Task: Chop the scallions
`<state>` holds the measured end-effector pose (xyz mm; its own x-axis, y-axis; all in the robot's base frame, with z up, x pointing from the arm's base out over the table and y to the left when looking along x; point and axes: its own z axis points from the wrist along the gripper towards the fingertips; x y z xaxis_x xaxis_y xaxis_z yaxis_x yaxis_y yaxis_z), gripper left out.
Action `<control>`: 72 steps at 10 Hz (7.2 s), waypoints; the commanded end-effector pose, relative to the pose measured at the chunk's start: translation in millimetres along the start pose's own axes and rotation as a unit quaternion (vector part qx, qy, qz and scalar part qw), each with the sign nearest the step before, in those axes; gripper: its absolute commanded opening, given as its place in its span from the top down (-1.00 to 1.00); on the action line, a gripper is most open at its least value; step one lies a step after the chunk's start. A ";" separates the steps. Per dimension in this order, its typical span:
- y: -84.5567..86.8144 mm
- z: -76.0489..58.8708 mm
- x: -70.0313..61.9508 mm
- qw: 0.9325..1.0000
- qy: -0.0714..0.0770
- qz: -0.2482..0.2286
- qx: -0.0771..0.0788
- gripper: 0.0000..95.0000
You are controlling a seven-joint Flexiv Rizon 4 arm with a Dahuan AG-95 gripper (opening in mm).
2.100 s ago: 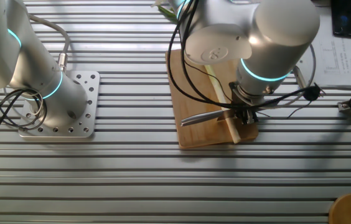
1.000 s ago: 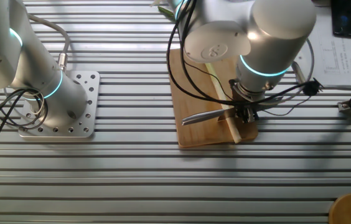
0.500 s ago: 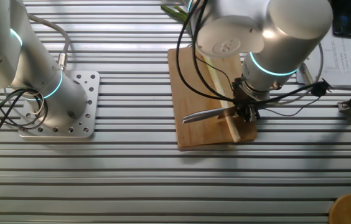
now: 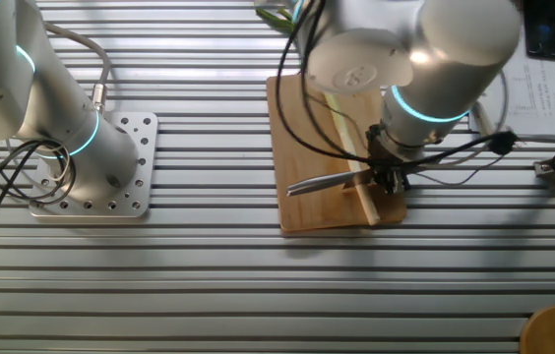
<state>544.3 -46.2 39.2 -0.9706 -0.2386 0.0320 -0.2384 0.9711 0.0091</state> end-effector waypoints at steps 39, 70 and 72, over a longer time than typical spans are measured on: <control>7.5 3.8 -33.4 1.000 -0.018 -0.017 0.002 1.00; -5.3 0.1 -9.9 1.000 -0.013 -0.002 -0.017 1.00; -6.3 -3.0 -21.5 1.000 -0.014 0.000 -0.020 1.00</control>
<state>567.9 -46.7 40.3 -0.9714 -0.2374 -0.0081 -0.2375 0.9700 0.0514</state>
